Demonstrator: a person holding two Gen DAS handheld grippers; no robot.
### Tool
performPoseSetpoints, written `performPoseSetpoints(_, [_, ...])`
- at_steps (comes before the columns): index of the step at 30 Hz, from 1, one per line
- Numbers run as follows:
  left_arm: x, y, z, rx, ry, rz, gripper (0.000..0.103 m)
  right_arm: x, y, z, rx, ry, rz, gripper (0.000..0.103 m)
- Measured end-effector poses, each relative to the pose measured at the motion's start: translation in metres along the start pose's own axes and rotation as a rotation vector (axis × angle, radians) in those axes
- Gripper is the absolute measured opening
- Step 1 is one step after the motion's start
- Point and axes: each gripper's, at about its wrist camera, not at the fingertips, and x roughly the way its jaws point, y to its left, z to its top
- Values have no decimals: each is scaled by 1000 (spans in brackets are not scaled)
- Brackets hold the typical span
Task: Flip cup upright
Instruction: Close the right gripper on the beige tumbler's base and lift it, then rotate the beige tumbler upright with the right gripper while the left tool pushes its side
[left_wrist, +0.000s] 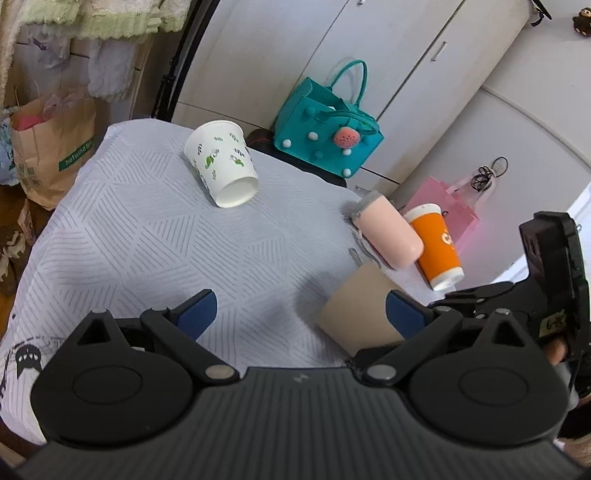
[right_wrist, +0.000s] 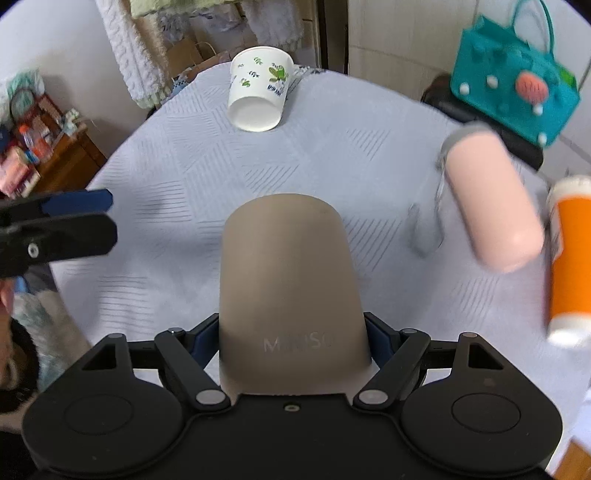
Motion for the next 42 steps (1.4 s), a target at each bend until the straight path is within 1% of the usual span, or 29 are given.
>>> performPoseSetpoints(2, [-2, -1, -1, 1, 11, -8, 99, -2, 2, -5, 30, -4, 34, 82])
performPoseSetpoints(4, [-3, -3, -3, 0, 23, -16, 99, -5, 5, -12, 42, -19, 50, 81])
performPoseSetpoints(8, [0, -10, -10, -8, 66, -53, 99, -19, 5, -19, 27, -76, 72, 80])
performPoseSetpoints(13, [9, -16, -19, -38, 106, -88, 99, -24, 5, -25, -8, -85, 94, 77])
performPoseSetpoints(17, [20, -16, -22, -118, 145, -131, 99, -26, 5, -30, -64, -109, 110, 77])
performPoseSetpoints(21, [36, -19, -27, -202, 208, -189, 99, -29, 0, -38, -117, -139, 145, 78])
performPoseSetpoints(23, [42, -23, -30, -217, 209, -194, 98, -29, -4, -39, -122, -146, 159, 77])
performPoseSetpoints(25, [45, -28, -32, -217, 190, -174, 92, -29, -5, -38, -131, -143, 168, 77])
performPoseSetpoints(27, [48, -31, -33, -213, 174, -162, 82, -28, -6, -36, -147, -137, 173, 78])
performPoseSetpoints(28, [49, -32, -32, -212, 168, -160, 81, -28, -5, -36, -157, -134, 174, 78])
performPoseSetpoints(32, [53, -26, -31, -233, 145, -150, 80, -27, -4, -35, -172, -127, 179, 78])
performPoseSetpoints(37, [61, -18, -31, -254, 168, -143, 80, -22, -2, -29, -197, -97, 186, 80])
performPoseSetpoints(39, [67, -14, -33, -278, 178, -150, 81, -21, 2, -27, -219, -95, 178, 81])
performPoseSetpoints(42, [72, -10, -36, -301, 163, -160, 83, -21, 8, -29, -238, -114, 144, 81])
